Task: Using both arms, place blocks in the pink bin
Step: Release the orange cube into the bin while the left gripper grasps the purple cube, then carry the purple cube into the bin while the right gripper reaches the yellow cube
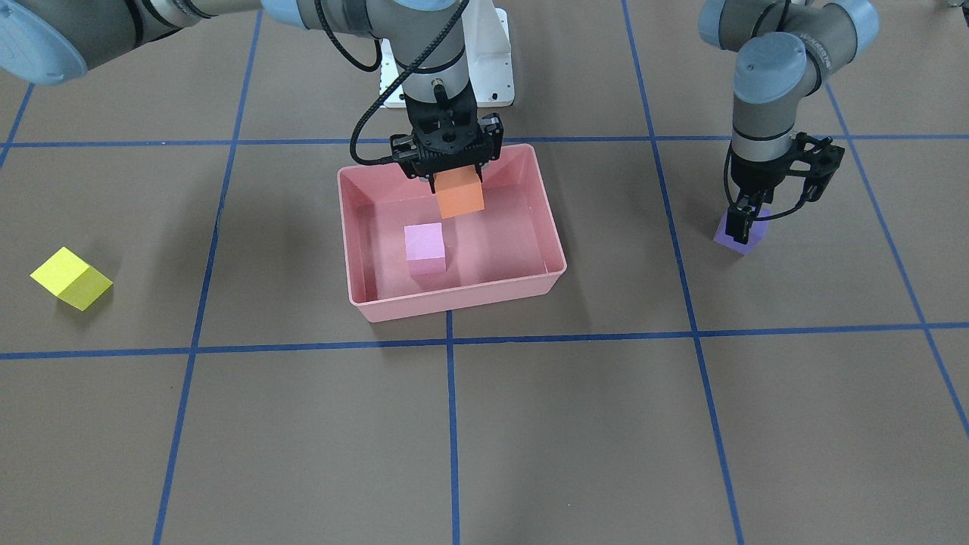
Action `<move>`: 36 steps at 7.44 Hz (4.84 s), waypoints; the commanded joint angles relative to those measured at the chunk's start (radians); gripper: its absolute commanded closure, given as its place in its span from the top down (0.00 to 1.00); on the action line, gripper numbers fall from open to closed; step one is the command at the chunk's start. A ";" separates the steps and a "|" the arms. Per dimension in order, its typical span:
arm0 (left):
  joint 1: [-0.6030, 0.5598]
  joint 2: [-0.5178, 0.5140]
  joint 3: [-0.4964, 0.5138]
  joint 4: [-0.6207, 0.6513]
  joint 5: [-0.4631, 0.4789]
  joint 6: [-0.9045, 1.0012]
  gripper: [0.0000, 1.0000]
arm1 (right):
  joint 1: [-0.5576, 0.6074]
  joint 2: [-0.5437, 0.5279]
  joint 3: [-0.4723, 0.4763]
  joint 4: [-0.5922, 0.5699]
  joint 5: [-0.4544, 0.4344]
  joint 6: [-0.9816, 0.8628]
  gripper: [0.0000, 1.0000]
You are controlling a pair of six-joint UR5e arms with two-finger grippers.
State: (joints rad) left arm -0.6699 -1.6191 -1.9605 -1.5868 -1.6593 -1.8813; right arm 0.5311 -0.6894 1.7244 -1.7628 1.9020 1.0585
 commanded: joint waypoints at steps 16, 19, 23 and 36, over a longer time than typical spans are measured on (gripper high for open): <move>0.081 0.008 0.049 -0.025 0.047 -0.104 0.50 | -0.042 -0.002 -0.036 0.026 -0.038 0.003 0.99; 0.082 0.013 0.040 -0.024 0.082 -0.105 0.00 | -0.042 0.001 -0.036 0.066 -0.035 0.066 1.00; -0.063 -0.011 -0.167 0.135 0.044 0.066 0.00 | -0.004 -0.010 -0.008 0.046 -0.032 0.075 1.00; 0.265 -0.772 0.050 0.477 0.049 0.280 0.00 | 0.564 -0.606 0.118 -0.021 0.221 -0.980 1.00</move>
State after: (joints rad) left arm -0.4150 -2.3862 -1.9442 -1.0763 -1.6204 -1.6335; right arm 1.0772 -1.2470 1.8452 -1.7864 2.1097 0.1457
